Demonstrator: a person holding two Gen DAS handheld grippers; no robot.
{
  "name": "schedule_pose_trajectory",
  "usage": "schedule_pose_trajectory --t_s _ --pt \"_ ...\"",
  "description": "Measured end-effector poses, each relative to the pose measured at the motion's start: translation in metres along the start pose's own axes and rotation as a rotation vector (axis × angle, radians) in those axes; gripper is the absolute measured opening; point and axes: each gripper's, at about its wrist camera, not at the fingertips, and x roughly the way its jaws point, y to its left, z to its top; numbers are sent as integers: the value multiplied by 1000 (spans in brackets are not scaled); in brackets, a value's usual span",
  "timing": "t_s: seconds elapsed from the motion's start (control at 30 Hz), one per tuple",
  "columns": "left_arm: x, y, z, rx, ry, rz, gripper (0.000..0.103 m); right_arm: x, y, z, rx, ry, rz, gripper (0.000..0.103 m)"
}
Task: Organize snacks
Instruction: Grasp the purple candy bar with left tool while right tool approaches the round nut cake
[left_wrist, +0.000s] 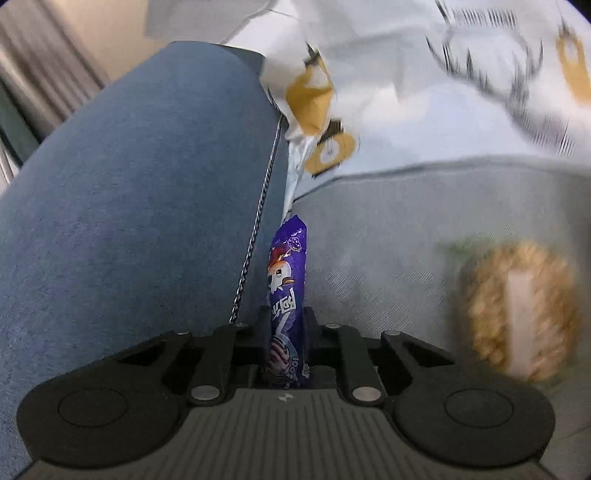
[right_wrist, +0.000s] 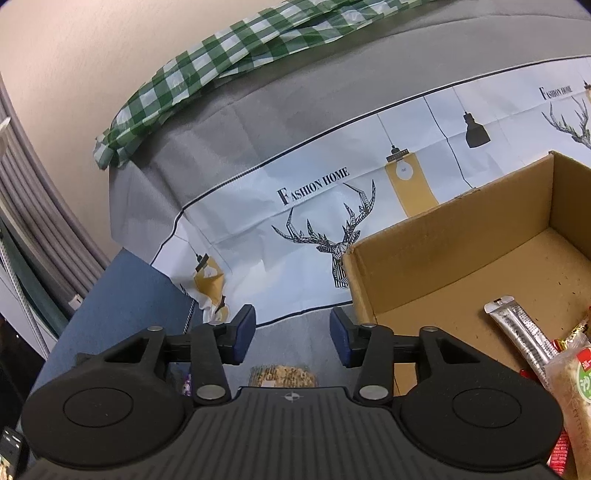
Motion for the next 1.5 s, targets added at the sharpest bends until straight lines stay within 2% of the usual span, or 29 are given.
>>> schedule_pose_trajectory --t_s 0.07,0.1,0.17,0.23,0.37,0.47,0.6,0.67,0.77,0.87,1.17,1.33,1.4,1.43,1.5 --pt "-16 19 5 -126 -5 -133 17 1 6 -4 -35 1 0 50" --pt "-25 33 4 -215 8 -239 17 1 10 -6 -57 -1 1 51" --pt "-38 53 -5 -322 62 -400 17 1 16 -10 -94 -4 4 55" --pt "-49 65 -17 -381 104 -467 18 2 22 -15 -134 -1 1 58" --pt "-52 82 -49 -471 176 -527 19 7 28 -25 -166 50 17 61" --pt "-38 69 -59 -439 262 -490 19 14 36 -34 -202 96 42 67" --pt "-30 60 -52 -395 251 -437 24 25 42 -46 -224 147 41 75" --pt "-24 55 -49 -394 265 -446 26 31 41 -50 -214 168 22 77" --pt "-17 57 -55 -420 300 -442 26 43 40 -55 -209 179 -14 82" --pt "-15 56 -53 -416 295 -419 26 57 41 -59 -208 187 -43 89" --pt "-18 55 -53 -392 288 -399 25 107 49 -69 -229 239 -103 99" --pt "-18 55 -53 -392 287 -403 25 124 41 -79 -233 289 -128 98" --pt "-18 56 -54 -392 287 -404 25 126 41 -82 -260 293 -134 93" --pt "-18 56 -54 -393 287 -404 25 124 43 -83 -288 281 -134 79" --pt "-18 56 -54 -393 288 -405 24 119 42 -83 -285 281 -121 79"
